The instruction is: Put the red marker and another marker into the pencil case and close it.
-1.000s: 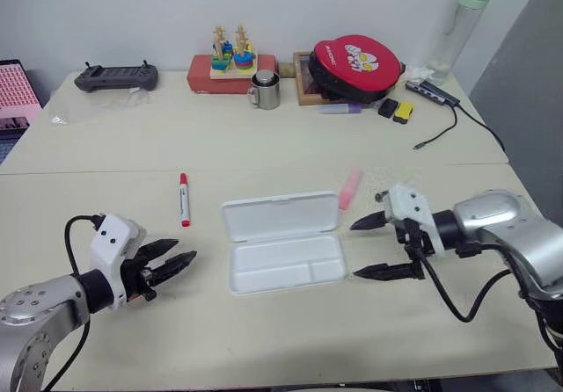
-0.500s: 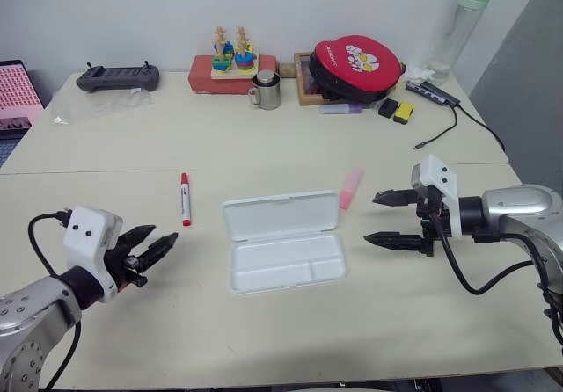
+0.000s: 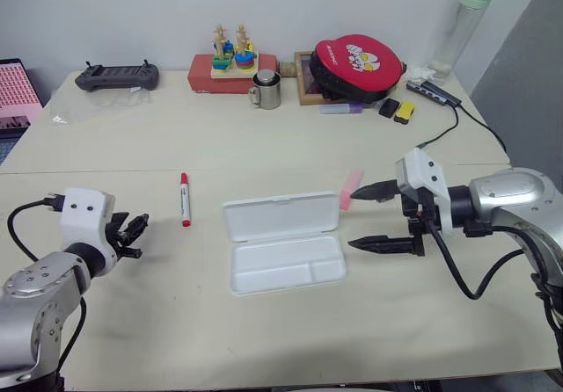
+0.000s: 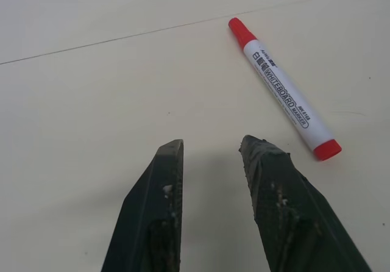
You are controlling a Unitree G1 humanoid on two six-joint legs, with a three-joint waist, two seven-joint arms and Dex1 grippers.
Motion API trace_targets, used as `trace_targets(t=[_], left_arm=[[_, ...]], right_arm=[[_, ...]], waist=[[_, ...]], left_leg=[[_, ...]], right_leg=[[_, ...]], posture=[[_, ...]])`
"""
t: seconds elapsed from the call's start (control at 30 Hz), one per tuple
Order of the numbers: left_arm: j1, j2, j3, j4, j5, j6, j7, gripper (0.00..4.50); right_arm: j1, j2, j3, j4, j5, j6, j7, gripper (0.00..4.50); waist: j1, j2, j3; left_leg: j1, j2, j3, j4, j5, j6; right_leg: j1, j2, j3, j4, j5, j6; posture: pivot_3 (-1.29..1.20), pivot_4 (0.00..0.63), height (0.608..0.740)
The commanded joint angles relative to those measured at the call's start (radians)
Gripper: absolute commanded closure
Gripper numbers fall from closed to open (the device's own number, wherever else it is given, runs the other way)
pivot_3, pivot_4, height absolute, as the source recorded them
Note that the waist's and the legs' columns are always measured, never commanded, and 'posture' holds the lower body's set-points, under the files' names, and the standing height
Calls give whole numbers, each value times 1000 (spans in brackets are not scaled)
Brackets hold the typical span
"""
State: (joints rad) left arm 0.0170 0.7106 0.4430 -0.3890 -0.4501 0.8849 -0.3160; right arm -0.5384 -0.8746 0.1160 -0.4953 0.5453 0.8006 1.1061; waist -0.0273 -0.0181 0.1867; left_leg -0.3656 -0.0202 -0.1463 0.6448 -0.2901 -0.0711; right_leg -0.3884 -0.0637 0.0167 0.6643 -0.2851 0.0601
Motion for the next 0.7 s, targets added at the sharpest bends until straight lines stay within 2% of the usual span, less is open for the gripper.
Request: trace_targets(t=[0.03, 0.17, 0.47, 0.7], left_arm=[[-103, 14, -56, 47, 28, 32, 17, 3488], [-218, -2, -113, 126, 58, 46, 45, 3488], [-373, -28, -191, 278, 102, 69, 62, 3488], [-413, -45, -242, 349, 132, 80, 61, 3488]], right_arm=[[-22, -6, 25, 4, -46, -79, 16, 0], [-27, -5, 30, 25, -59, -103, 21, 0], [-88, 19, 21, 49, -64, -94, -20, 0], [-126, 63, 3, 84, -64, -69, -98, 0]], waist=[[1, 0, 0], [1, 0, 0], [-3, 0, 0], [-3, 0, 0]], left_leg=[[0, 0, 0, 0, 0, 0], [0, -1, 0, 1, 0, 0], [0, 0, 0, 1, 2, -3], [0, -1, 0, 1, 2, -4]], right_leg=[[0, 0, 0, 0, 0, 0], [1, 0, 0, 0, 1, 1], [-1, 0, 1, -1, 3, 1], [-1, 0, 1, -1, 3, 1]], posture=[[0, 150, 740], [0, 150, 740], [0, 150, 740], [0, 150, 740]])
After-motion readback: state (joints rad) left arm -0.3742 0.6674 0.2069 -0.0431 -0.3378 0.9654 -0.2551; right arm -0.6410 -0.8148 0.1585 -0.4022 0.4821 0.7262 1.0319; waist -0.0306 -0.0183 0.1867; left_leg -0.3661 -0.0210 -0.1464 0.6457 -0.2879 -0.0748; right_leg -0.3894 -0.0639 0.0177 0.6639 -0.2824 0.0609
